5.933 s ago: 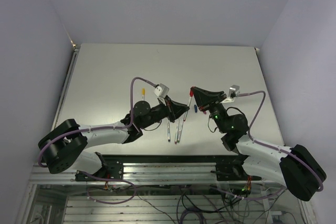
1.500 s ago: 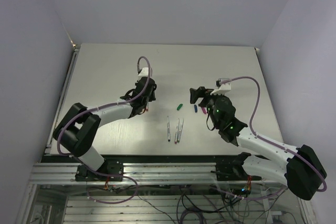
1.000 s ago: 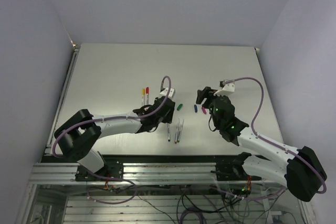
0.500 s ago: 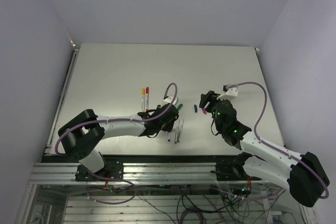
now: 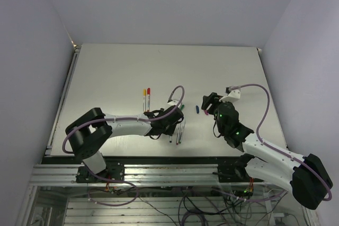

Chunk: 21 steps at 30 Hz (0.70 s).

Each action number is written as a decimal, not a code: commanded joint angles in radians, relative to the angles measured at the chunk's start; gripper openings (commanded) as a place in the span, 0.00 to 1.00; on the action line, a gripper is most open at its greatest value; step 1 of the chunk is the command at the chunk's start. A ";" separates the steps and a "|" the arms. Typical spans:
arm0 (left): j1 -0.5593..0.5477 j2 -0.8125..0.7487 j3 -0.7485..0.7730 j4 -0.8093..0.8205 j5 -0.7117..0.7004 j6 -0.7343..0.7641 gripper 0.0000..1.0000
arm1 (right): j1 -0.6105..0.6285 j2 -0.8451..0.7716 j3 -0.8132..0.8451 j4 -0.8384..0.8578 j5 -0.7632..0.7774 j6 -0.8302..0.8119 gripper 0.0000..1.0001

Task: Insert the pens into the pen caps

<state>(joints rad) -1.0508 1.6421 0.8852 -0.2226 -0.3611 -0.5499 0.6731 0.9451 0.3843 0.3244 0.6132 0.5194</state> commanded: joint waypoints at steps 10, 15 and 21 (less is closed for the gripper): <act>-0.009 0.041 0.033 -0.158 0.034 0.031 0.41 | -0.004 -0.002 0.004 0.016 0.005 0.004 0.60; -0.009 0.058 0.031 -0.237 0.053 0.043 0.20 | -0.004 0.000 0.007 0.018 0.005 0.008 0.60; -0.009 0.102 0.025 -0.267 0.075 0.054 0.07 | -0.003 0.000 0.003 0.025 0.005 0.009 0.60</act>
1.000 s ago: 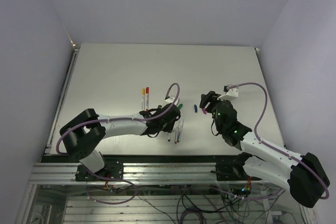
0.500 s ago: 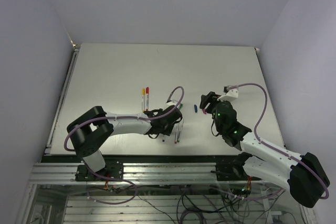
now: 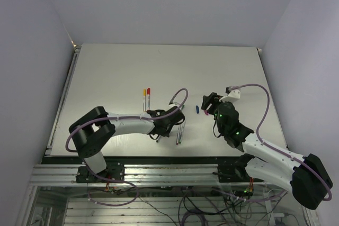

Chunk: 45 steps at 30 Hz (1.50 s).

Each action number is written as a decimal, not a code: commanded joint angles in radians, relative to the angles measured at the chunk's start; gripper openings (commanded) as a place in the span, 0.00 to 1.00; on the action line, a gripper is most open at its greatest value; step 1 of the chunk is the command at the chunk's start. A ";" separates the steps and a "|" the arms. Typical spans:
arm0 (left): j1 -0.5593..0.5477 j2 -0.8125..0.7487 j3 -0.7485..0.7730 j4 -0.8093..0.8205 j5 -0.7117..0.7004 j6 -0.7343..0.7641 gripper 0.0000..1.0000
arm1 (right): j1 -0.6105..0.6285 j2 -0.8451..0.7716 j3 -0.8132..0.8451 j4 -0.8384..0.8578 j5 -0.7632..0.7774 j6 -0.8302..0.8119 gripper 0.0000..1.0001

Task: Insert the pens into the pen caps

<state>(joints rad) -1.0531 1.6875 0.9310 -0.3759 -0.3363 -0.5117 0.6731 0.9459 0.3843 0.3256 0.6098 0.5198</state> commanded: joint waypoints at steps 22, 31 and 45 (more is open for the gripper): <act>0.005 -0.238 -0.085 0.176 -0.017 0.035 0.07 | -0.137 0.388 0.210 -0.159 -0.205 -0.047 0.45; 0.095 -0.262 -0.190 0.377 0.171 -0.027 0.07 | -0.136 0.486 0.267 -0.174 -0.284 -0.098 0.39; 0.154 -0.307 -0.256 0.464 0.265 -0.032 0.07 | -0.132 0.613 0.309 -0.164 -0.341 -0.110 0.33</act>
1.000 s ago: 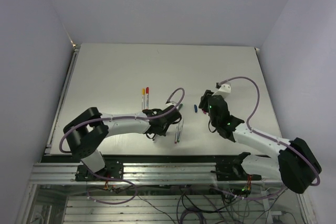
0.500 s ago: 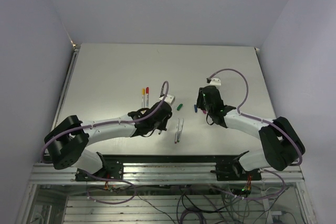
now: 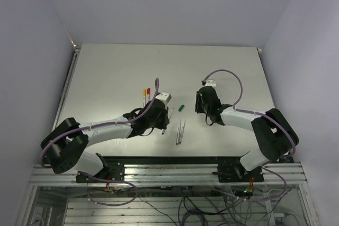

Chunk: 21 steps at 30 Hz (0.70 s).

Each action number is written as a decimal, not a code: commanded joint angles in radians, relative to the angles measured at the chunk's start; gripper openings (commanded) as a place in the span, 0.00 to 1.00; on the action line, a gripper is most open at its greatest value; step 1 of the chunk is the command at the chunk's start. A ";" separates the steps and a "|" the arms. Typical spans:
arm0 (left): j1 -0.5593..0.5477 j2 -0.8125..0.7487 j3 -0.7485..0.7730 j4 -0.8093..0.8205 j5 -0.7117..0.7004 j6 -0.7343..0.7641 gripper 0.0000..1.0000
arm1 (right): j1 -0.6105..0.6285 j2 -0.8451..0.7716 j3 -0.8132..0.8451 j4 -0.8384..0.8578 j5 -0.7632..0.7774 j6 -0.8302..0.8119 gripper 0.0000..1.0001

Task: Insert the pens into the pen caps

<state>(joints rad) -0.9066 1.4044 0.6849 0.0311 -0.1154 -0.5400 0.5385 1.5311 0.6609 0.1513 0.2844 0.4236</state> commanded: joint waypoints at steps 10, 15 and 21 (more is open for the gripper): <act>0.014 -0.017 -0.019 0.070 0.063 -0.004 0.07 | 0.004 0.083 0.049 0.010 -0.004 -0.006 0.33; 0.019 -0.013 -0.022 0.077 0.075 -0.008 0.07 | 0.005 0.100 0.050 -0.001 0.004 -0.005 0.32; 0.020 -0.018 -0.027 0.084 0.076 -0.014 0.07 | 0.010 0.118 0.057 -0.026 0.007 0.003 0.30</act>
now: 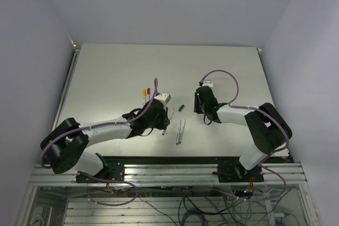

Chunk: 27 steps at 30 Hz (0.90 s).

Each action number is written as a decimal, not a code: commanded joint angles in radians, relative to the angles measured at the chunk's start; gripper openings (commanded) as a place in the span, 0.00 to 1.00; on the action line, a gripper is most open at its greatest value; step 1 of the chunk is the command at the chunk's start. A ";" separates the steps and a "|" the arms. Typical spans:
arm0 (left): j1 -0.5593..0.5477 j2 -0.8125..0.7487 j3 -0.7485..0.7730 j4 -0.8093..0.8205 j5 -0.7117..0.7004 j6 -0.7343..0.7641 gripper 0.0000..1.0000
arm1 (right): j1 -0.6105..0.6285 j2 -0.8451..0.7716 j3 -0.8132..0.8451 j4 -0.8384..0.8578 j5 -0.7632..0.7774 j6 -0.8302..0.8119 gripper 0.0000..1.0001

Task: Insert the pens into the pen caps

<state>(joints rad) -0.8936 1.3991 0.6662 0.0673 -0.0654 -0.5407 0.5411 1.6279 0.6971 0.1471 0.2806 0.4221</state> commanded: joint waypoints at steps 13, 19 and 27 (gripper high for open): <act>0.010 -0.031 -0.001 0.042 0.026 -0.010 0.07 | 0.027 0.027 -0.012 -0.096 0.032 0.050 0.25; 0.011 -0.032 0.001 0.040 0.030 -0.010 0.07 | 0.030 0.015 -0.024 -0.120 0.032 0.066 0.26; 0.012 -0.041 -0.002 0.040 0.029 -0.013 0.07 | 0.032 0.021 -0.015 -0.152 0.037 0.088 0.20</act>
<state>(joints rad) -0.8867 1.3857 0.6624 0.0780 -0.0616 -0.5499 0.5690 1.6341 0.7067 0.1127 0.3264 0.4858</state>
